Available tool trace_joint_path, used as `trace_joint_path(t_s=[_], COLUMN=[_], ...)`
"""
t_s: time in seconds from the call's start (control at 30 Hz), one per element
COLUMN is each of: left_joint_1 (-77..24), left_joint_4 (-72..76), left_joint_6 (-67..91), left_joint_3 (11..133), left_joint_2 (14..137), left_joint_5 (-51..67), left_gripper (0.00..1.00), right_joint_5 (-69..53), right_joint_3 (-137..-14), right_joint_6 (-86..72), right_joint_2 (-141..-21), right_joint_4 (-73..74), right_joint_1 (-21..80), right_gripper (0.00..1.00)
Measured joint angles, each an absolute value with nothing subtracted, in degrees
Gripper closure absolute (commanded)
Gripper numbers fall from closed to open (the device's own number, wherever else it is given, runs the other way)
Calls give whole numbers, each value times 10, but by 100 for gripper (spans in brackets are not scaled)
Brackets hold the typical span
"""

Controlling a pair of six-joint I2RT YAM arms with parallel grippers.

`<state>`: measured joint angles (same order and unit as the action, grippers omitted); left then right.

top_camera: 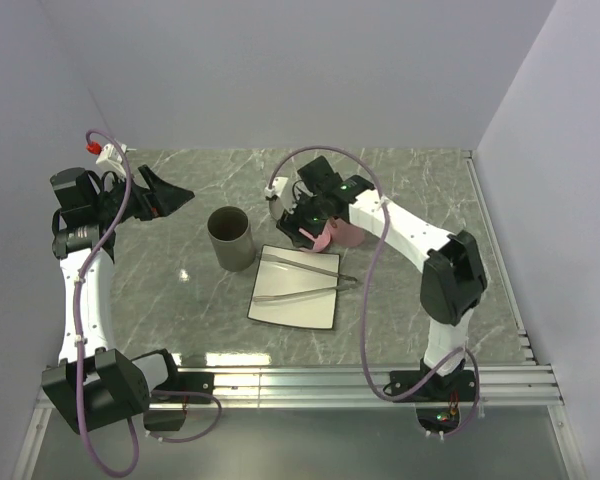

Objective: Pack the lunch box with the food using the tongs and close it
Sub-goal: Pick up the box lid from the center of the board.

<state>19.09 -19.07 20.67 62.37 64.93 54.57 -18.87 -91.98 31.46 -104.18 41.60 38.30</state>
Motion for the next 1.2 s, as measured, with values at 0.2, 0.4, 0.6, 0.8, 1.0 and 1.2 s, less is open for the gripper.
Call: trace_joint_path(t_s=[0.2,0.4,0.6,0.8,1.0,1.2], left_joint_1=[191,191,191,191,191,191], left_joint_4=[-190,-182,-172,-170,-168,-168], left_joint_6=[207,207,208,208,209,209], left_joint_3=[624,623,623,623,620,620], left_joint_2=[648,640,635,635,635,635], left_joint_5=[543,541,541,540,539,537], left_gripper=[1,1,0,1,1,1], right_joint_5=[-168,-150,-134,-125,-118,-114], right_joint_3=[-940,-957,-957,-958,-964,-965], right_joint_6=[262,238,222,213,206,202], right_joint_2=[-1100,-1131,-1154,-1177,-1199,-1213], right_joint_4=[416,413,407,396,387,379], right_joint_1=[383,383,383,383,383,383], right_gripper=[30,36,43,45,51,70])
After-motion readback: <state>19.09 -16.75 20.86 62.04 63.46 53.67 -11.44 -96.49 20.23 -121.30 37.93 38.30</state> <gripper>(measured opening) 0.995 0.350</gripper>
